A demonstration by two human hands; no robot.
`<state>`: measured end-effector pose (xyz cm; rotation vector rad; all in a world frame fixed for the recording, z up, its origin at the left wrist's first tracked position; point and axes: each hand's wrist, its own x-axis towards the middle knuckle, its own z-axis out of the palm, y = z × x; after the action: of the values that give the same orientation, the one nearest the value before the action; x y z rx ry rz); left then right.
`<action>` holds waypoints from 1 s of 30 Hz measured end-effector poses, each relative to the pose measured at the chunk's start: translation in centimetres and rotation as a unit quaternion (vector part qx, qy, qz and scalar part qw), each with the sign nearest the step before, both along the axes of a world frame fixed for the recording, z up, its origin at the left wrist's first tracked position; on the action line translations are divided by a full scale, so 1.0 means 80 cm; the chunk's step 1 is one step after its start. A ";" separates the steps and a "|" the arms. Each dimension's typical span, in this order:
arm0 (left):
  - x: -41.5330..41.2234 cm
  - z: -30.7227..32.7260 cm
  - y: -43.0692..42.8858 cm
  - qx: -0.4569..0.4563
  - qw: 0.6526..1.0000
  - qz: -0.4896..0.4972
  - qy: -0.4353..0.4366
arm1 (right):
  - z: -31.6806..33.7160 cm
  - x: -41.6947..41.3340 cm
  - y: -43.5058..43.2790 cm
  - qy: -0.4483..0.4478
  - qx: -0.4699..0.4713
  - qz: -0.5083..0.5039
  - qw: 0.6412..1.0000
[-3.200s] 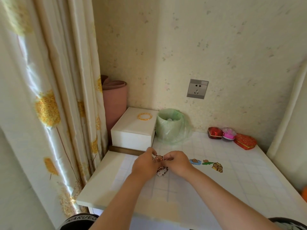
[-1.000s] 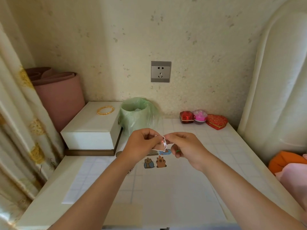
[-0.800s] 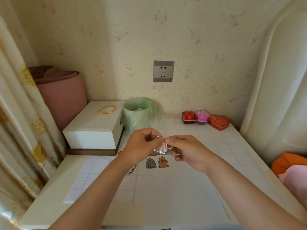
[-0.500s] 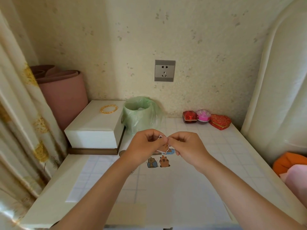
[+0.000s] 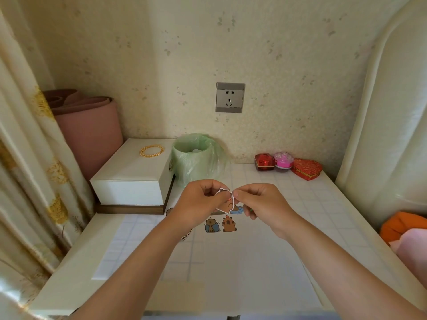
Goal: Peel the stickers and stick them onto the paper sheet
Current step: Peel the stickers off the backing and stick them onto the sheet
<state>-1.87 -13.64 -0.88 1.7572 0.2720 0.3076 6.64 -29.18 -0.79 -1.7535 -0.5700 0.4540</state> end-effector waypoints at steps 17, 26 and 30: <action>-0.002 0.003 -0.010 -0.005 1.000 0.015 -0.010 | -0.012 0.000 0.006 -0.169 -0.036 -0.009 0.985; 0.001 -0.003 -0.005 0.105 0.989 0.096 -0.033 | 0.001 -0.011 0.005 -0.055 0.019 -0.034 0.998; -0.002 -0.002 -0.013 0.217 0.967 0.111 -0.081 | -0.004 -0.011 0.007 -0.115 0.002 -0.053 0.992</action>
<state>-1.99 -14.72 -1.00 2.1206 0.3001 0.7124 5.75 -28.60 -1.07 -1.8358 -0.6355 0.1769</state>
